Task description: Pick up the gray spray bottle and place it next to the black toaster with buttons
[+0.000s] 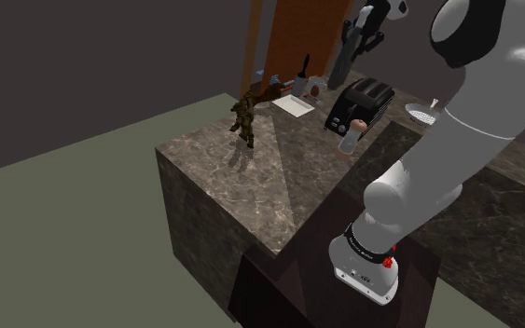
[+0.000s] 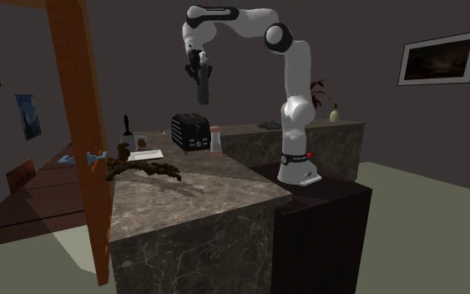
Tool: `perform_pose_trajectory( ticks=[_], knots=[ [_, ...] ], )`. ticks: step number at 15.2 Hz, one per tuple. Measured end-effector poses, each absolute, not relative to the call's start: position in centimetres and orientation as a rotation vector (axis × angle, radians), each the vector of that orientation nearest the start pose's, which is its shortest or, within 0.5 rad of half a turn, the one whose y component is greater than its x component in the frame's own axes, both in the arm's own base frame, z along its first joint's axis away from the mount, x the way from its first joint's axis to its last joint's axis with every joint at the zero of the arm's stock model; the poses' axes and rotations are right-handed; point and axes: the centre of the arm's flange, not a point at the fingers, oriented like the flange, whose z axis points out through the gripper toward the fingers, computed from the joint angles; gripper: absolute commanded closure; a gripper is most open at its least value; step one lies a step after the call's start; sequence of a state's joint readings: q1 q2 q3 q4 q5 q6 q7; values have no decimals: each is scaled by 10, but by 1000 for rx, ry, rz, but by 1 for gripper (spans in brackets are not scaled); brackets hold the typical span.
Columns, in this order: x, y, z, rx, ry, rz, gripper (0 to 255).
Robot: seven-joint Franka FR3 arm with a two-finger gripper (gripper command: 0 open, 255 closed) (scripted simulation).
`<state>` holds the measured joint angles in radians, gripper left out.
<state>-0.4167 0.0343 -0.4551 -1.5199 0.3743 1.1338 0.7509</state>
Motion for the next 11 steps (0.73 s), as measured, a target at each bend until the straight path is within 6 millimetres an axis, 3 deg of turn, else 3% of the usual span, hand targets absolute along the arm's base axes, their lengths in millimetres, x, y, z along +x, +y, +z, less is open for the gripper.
perform_pose_trajectory(
  ticks=[8, 11],
  knots=[
    [361, -463, 614, -1949, 1890, 539, 255],
    [362, -475, 602, -1951, 1887, 544, 255]
  ],
)
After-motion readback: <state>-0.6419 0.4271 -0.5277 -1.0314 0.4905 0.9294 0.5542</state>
